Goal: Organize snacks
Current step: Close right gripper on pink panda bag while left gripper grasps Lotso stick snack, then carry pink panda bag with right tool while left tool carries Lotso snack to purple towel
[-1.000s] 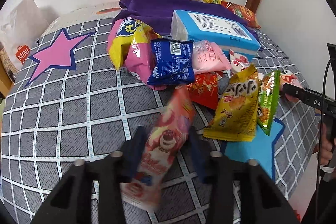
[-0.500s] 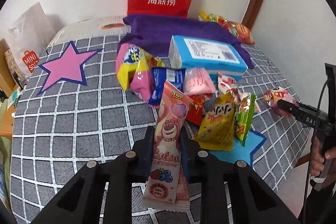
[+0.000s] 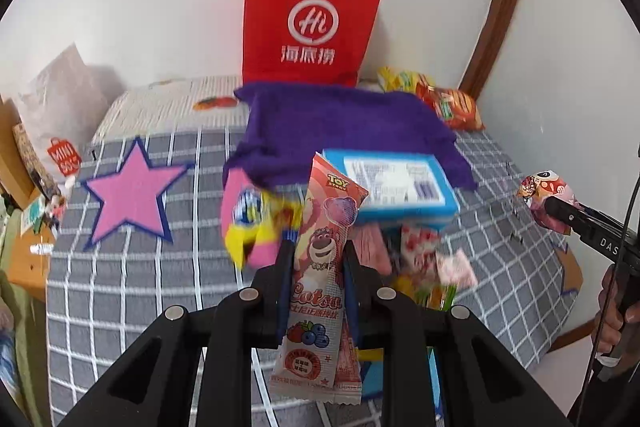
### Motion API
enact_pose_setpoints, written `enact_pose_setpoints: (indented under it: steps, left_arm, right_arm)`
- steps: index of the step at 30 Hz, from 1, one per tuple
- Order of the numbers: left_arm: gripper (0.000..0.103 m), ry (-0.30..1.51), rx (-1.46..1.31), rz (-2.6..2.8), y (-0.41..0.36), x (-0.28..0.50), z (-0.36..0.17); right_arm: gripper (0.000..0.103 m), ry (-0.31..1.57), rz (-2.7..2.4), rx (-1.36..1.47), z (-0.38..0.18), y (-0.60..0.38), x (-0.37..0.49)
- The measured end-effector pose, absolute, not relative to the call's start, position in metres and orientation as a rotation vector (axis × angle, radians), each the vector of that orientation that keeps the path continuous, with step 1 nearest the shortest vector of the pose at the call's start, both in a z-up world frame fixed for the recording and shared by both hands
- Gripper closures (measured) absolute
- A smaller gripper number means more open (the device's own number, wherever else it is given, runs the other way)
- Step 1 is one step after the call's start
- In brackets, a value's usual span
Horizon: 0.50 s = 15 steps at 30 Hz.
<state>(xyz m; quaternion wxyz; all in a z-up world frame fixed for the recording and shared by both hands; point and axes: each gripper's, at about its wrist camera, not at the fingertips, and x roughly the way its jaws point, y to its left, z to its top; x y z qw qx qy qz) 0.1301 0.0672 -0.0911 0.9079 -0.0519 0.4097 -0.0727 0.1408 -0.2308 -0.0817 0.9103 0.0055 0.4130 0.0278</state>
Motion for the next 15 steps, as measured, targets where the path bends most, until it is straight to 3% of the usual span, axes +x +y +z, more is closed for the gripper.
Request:
enact_pose_setpoints:
  steps: [15]
  left_arm:
    - [0.082, 0.783, -0.118, -0.103, 0.077, 0.194, -0.047]
  right_arm:
    - [0.052, 0.790, 0.151, -0.021, -0.044, -0.204, 0.210]
